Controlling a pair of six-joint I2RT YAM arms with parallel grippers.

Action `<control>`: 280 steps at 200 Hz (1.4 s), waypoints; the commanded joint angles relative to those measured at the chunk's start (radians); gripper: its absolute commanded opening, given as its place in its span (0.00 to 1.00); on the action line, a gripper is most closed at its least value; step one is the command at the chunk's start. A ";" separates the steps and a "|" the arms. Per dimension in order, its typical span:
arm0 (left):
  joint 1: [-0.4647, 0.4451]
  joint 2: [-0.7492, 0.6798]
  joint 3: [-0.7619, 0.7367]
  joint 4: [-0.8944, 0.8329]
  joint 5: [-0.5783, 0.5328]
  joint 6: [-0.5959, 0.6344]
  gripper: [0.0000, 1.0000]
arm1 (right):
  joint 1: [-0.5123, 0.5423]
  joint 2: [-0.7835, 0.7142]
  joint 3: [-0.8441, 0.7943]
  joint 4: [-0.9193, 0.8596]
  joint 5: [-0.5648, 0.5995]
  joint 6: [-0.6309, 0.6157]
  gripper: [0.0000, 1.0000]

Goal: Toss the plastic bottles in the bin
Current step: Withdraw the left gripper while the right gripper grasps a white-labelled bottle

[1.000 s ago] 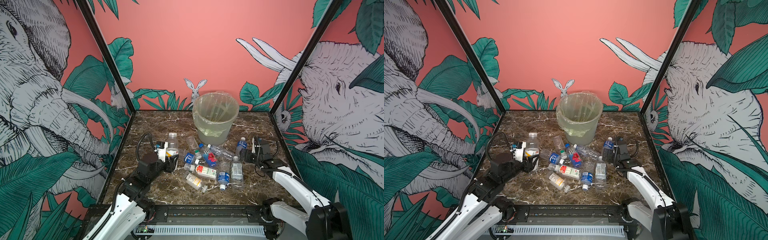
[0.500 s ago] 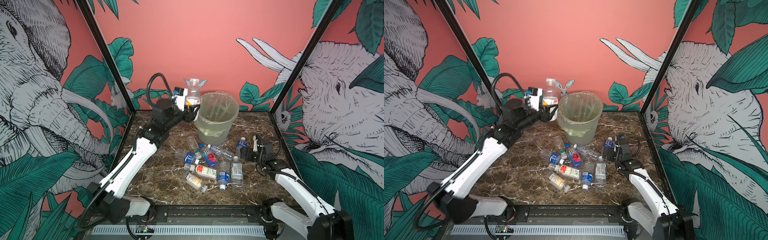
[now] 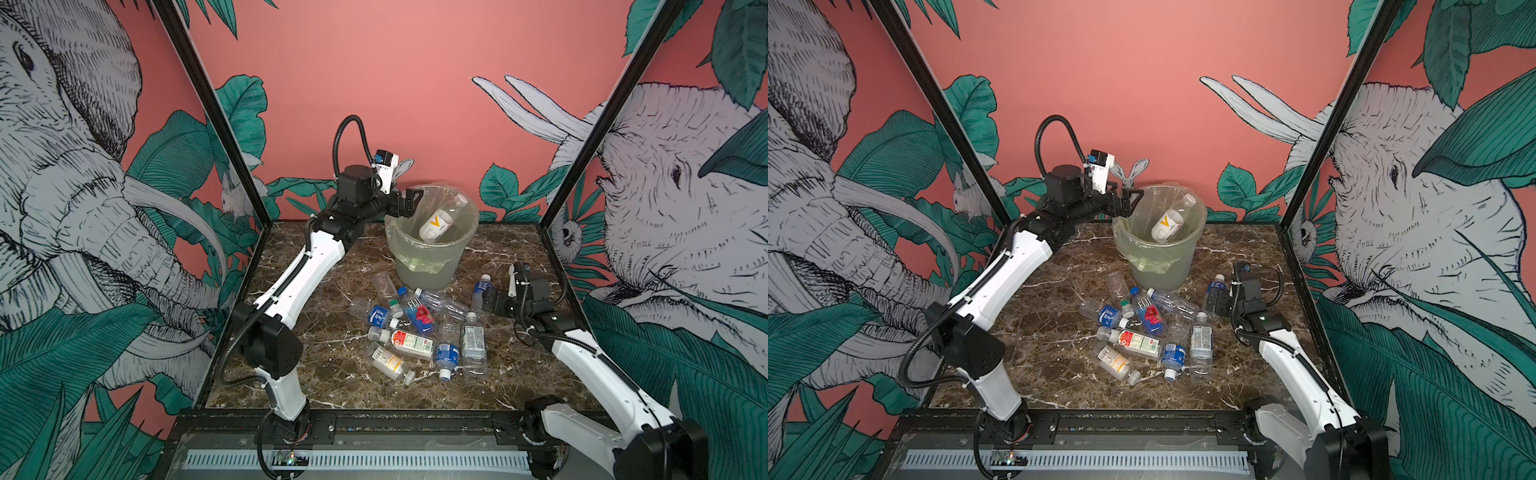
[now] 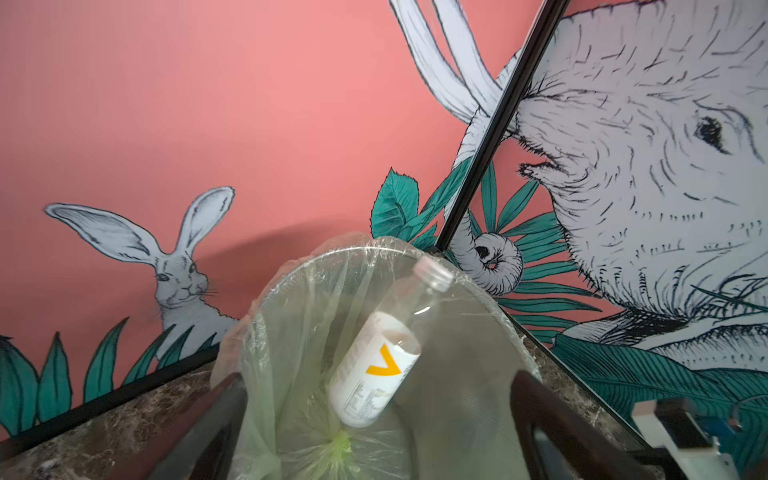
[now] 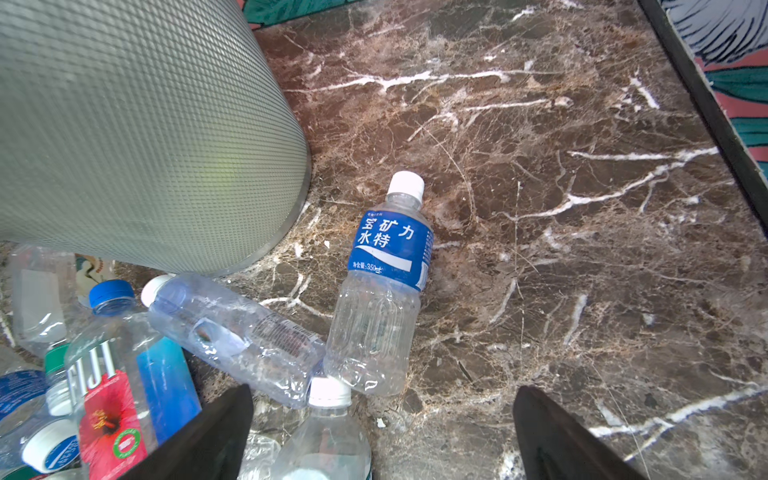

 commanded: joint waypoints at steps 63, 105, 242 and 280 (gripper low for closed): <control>0.005 -0.389 -0.439 0.072 -0.103 0.042 1.00 | 0.003 0.216 0.102 -0.014 -0.053 0.063 0.99; 0.005 -0.509 -0.642 0.043 -0.114 0.012 0.99 | 0.014 0.230 0.128 -0.090 -0.052 0.045 0.98; 0.005 -0.580 -1.046 0.026 -0.144 -0.098 0.99 | 0.381 0.066 -0.028 -0.358 0.012 0.224 0.89; 0.004 -0.574 -1.074 0.032 -0.136 -0.107 0.99 | 0.403 0.092 -0.066 -0.348 0.030 0.251 0.86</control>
